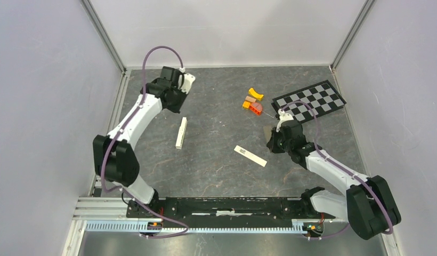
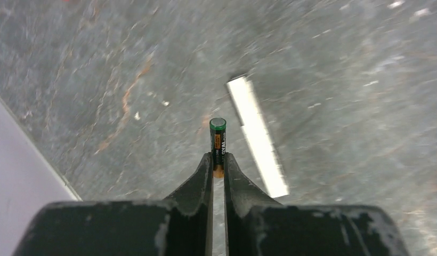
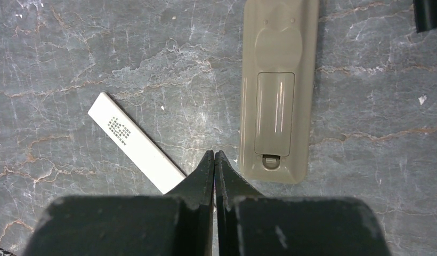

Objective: Load the batteries into the remote control
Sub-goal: Place the battery at the center of the board.

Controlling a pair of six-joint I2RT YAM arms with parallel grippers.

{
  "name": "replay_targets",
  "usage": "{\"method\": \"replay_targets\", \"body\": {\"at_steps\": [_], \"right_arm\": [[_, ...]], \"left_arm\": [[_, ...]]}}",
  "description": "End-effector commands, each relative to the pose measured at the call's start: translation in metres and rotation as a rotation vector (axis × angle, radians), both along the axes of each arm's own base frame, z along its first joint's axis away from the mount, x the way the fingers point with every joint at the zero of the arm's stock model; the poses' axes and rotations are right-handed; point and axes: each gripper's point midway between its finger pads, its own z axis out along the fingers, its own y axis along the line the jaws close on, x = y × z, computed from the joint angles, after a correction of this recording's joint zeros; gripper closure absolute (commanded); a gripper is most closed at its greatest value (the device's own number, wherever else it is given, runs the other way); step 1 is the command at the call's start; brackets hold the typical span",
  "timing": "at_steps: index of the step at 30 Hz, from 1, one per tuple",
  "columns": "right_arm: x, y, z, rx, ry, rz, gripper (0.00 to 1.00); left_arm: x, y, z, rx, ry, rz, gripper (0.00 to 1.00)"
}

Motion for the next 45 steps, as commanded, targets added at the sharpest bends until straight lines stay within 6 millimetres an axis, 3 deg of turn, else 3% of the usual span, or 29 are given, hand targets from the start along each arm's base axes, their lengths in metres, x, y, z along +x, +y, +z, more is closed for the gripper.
{"method": "replay_targets", "body": {"at_steps": [1,5,8,11,13,19,26,29,31,32,33,39,41,45], "right_arm": [[0.007,-0.003,0.010,0.016,-0.056,-0.039,0.96],[0.007,-0.004,0.013,0.022,-0.067,-0.050,0.95],[0.010,-0.010,0.014,-0.001,-0.079,-0.074,0.94],[0.010,-0.010,0.016,0.002,-0.091,-0.071,0.92],[0.009,-0.010,0.017,0.005,-0.098,-0.073,0.92],[0.006,-0.010,0.016,0.027,-0.092,-0.093,0.90],[0.002,-0.019,0.019,0.008,-0.084,-0.132,0.92],[0.000,-0.020,0.021,0.009,-0.085,-0.134,0.91],[-0.002,-0.020,0.021,0.008,-0.076,-0.131,0.91],[-0.003,-0.020,0.021,0.009,-0.074,-0.129,0.91],[-0.003,-0.020,0.021,0.010,-0.074,-0.129,0.91],[-0.005,-0.019,0.027,0.028,-0.085,-0.137,0.89],[-0.004,-0.019,0.029,0.031,-0.090,-0.134,0.88],[-0.001,-0.017,0.036,0.021,-0.108,-0.107,0.82]], "left_arm": [[-0.021,-0.062,0.027,-0.142,-0.064,0.000,0.98],[-0.047,-0.116,0.014,-0.150,-0.029,-0.035,0.98],[-0.069,-0.153,-0.011,-0.204,0.041,0.032,0.98],[-0.095,-0.182,-0.031,-0.193,0.075,0.016,0.98],[-0.101,-0.194,-0.038,-0.211,0.024,0.043,0.98],[-0.122,-0.218,-0.072,-0.323,0.147,0.181,0.98],[-0.121,-0.212,-0.124,-0.260,0.154,0.299,0.98],[-0.121,-0.214,-0.134,-0.258,0.161,0.307,0.80],[-0.119,-0.214,-0.130,-0.260,0.153,0.300,0.53],[-0.117,-0.213,-0.127,-0.257,0.138,0.300,0.32],[-0.115,-0.212,-0.123,-0.258,0.126,0.294,0.03],[-0.107,-0.216,-0.086,-0.290,0.071,0.249,0.00],[-0.102,-0.218,-0.062,-0.316,0.035,0.230,0.00],[-0.087,-0.208,0.009,-0.338,-0.109,0.202,0.00]]}}
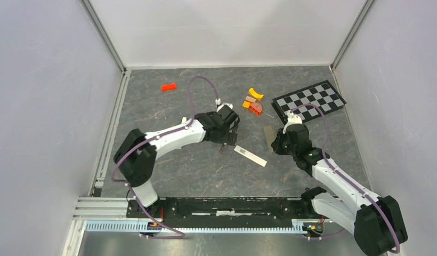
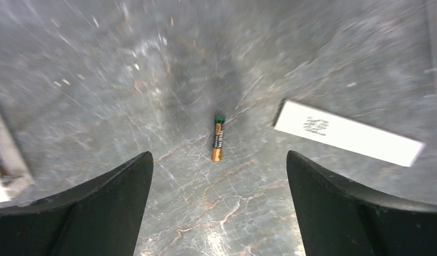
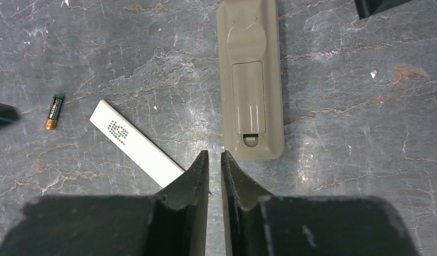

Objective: Load the batteries into the remote control
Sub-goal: Place the battery at the center of the board, then pick up the remote control from the center of the board.

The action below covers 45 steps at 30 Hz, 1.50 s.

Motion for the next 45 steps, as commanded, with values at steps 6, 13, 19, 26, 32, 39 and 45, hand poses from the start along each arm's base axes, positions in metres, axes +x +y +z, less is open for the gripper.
{"method": "replay_targets", "body": {"at_steps": [6,13,19,26,32,39,45], "right_arm": [[0.021,-0.001,0.039,-0.020,-0.144,0.012,0.48],[0.026,0.012,0.047,0.003,-0.141,0.070,0.48],[0.026,0.014,0.036,-0.016,-0.109,0.094,0.50],[0.021,0.021,0.033,0.008,-0.100,0.138,0.50],[0.021,0.024,0.029,0.011,-0.085,0.155,0.51],[0.019,0.030,0.029,0.046,-0.074,0.161,0.55],[0.019,0.030,0.031,0.053,-0.069,0.155,0.57]], "left_arm": [[0.058,0.053,0.177,-0.122,-0.411,0.045,0.00],[0.081,0.135,0.126,-0.209,-0.270,0.152,0.01],[0.097,0.159,0.070,-0.116,-0.131,0.189,0.10],[0.108,0.180,0.018,0.065,0.032,0.243,0.09],[0.111,0.181,-0.013,0.101,0.099,0.262,0.22],[0.109,0.180,-0.027,0.110,0.149,0.265,0.40],[0.102,0.185,-0.038,0.137,0.184,0.285,0.55]]}}
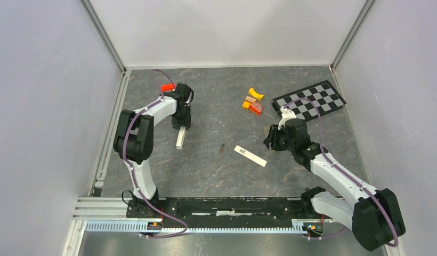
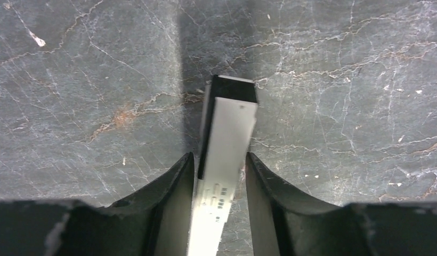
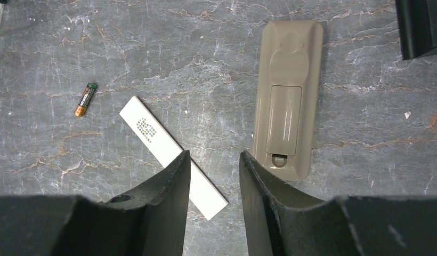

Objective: Load the batteries into the remote control
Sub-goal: Pick up the remote control from the center of the board.

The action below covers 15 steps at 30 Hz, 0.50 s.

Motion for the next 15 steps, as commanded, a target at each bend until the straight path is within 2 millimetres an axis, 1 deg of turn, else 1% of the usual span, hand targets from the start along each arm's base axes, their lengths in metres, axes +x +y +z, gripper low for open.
{"method": "replay_targets", "body": {"at_steps": [1,4,5,7,8,11,15], "right_arm": [[0.011,0.007,0.018,0.042,-0.046,-0.003,0.57],[0.010,0.009,0.017,0.044,-0.030,0.005,0.61],[0.009,0.011,0.016,0.043,-0.017,0.016,0.62],[0.007,0.012,0.012,0.036,0.002,0.023,0.65],[0.005,0.013,0.009,0.037,0.007,0.024,0.65],[0.001,0.020,0.007,0.064,0.005,0.027,0.65],[0.000,0.035,0.007,0.073,-0.004,0.031,0.65]], "left_arm": [[0.005,0.005,0.000,0.026,0.001,0.007,0.58],[0.005,0.002,0.005,0.004,-0.003,-0.003,0.78],[0.005,-0.002,0.010,-0.019,-0.012,-0.014,0.85],[0.006,-0.013,0.025,-0.079,-0.036,-0.052,0.96],[0.005,-0.019,0.033,-0.113,-0.047,-0.074,0.98],[0.001,-0.041,0.064,-0.248,-0.103,-0.152,0.98],[-0.016,-0.077,0.118,-0.481,-0.211,-0.304,0.98]]}}
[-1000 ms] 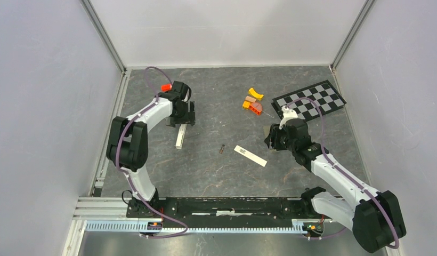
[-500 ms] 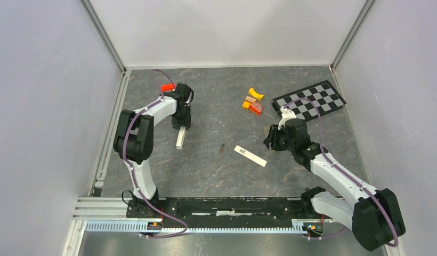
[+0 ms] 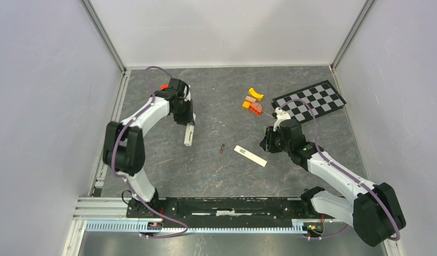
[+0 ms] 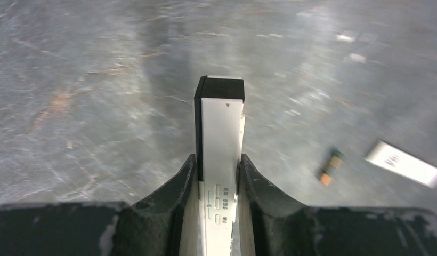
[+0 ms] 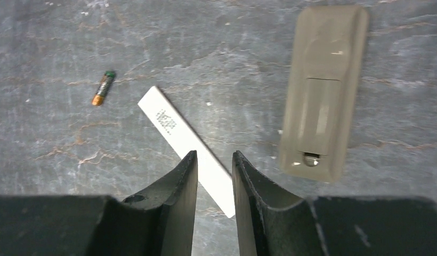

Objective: Load the batteries into the remote control
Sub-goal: Pick up the remote control from the center of the board, then pick up the battery from the center of the board.

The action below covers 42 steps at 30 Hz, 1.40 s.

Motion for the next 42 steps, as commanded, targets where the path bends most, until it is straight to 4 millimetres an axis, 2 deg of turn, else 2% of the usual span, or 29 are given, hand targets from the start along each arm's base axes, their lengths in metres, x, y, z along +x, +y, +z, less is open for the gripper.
{"method": "replay_targets", "body": {"at_steps": [1,3,5,8,11,13,17,20,27,33,42], "right_arm": [[0.008,0.025,0.013,0.033,-0.052,0.007,0.65],[0.008,0.039,0.013,0.001,-0.052,0.010,0.62],[0.009,0.059,0.013,-0.010,-0.058,0.025,0.59],[0.010,0.090,0.015,-0.053,-0.063,0.036,0.51],[0.014,0.115,0.017,-0.136,-0.083,0.014,0.40],[0.016,0.127,0.018,-0.169,-0.103,-0.017,0.36],[0.019,0.145,0.016,-0.184,-0.111,-0.071,0.35],[0.018,0.152,0.010,-0.184,-0.100,-0.097,0.36],[0.020,0.170,-0.002,-0.184,-0.050,-0.147,0.51],[0.023,0.175,-0.023,-0.266,-0.006,-0.178,0.53],[0.024,0.180,-0.040,-0.354,0.022,-0.176,0.57]], "left_arm": [[-0.012,-0.050,0.091,-0.321,-0.214,-0.234,0.98],[-0.022,-0.057,0.115,-0.385,-0.277,-0.282,0.98],[-0.029,-0.058,0.131,-0.404,-0.324,-0.304,0.98],[-0.035,-0.056,0.149,-0.419,-0.394,-0.303,0.98],[-0.050,-0.064,0.167,-0.498,-0.479,-0.362,0.98],[-0.062,-0.070,0.180,-0.565,-0.537,-0.406,0.98],[-0.082,-0.076,0.201,-0.641,-0.629,-0.474,0.98],[-0.085,-0.066,0.202,-0.588,-0.672,-0.461,0.98],[-0.074,-0.044,0.207,-0.496,-0.783,-0.313,0.98],[-0.069,-0.031,0.205,-0.444,-0.802,-0.235,0.98],[-0.066,-0.017,0.201,-0.376,-0.808,-0.176,0.98]]}}
